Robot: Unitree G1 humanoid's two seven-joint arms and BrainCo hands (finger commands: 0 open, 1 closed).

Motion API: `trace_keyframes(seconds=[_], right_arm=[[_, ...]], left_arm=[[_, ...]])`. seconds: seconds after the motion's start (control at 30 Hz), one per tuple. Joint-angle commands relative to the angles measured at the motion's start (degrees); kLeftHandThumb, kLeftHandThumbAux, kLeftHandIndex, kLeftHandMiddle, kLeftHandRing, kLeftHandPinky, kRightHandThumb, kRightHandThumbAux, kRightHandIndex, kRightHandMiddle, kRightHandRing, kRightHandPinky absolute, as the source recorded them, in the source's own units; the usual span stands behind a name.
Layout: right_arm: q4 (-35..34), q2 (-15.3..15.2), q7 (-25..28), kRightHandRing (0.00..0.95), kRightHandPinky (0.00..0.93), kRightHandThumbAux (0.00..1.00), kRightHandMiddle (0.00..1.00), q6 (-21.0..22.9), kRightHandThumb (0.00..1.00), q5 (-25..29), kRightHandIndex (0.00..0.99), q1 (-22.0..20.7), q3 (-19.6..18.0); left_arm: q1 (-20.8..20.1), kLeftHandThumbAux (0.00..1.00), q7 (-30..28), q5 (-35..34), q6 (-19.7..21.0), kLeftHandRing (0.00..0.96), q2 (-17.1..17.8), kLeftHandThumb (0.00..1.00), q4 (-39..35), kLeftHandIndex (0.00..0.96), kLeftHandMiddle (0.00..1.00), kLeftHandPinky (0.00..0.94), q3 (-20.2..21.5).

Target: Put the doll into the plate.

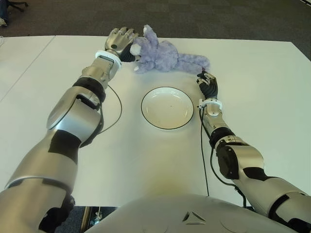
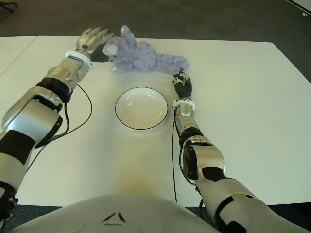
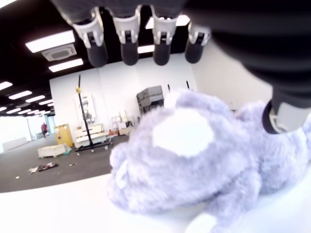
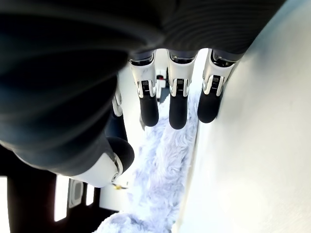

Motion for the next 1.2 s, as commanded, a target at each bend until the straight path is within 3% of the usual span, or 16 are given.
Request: trace_keyframes(seconds=[0.03,0.3,0.5,0.87,1.2], right_arm=[[7.85,1.96,0.20,0.156,0.184,0.740,0.161,5.35,0.682,0.08,0.396,12.11,0.12],[7.78,1.99,0.98,0.143,0.148,0.740,0.154,5.37,0.683,1.74,0.396,12.52,-1.25],[7.69,2.39,1.14,0.139,0.146,0.739,0.157,4.77,0.686,2.79,0.396,12.72,-2.35],[7.38,2.52,0.96,0.138,0.127,0.739,0.163,2.81,0.687,2.09,0.397,13.53,-1.70],[7.37,2.47,0.91,0.142,0.128,0.737,0.173,2.42,0.690,2.15,0.398,13.54,-1.75]], left_arm=[[1.38,0.394,-0.22,3.00,3.17,0.000,-4.58,0.266,3.52,0.000,0.000,0.000,-3.30],[5.27,0.403,-5.62,6.76,6.94,0.000,-7.19,0.121,4.59,0.000,0.000,0.000,-8.48],[7.47,0.383,-11.88,8.20,9.58,0.000,-8.06,0.079,4.99,0.000,0.000,0.000,-10.94],[10.02,0.354,-19.53,5.89,12.48,0.000,-8.33,0.067,5.04,0.000,0.000,0.000,-9.38],[10.75,0.375,-20.50,4.94,13.50,0.000,-9.14,0.064,4.86,0.000,0.000,0.000,-8.11]])
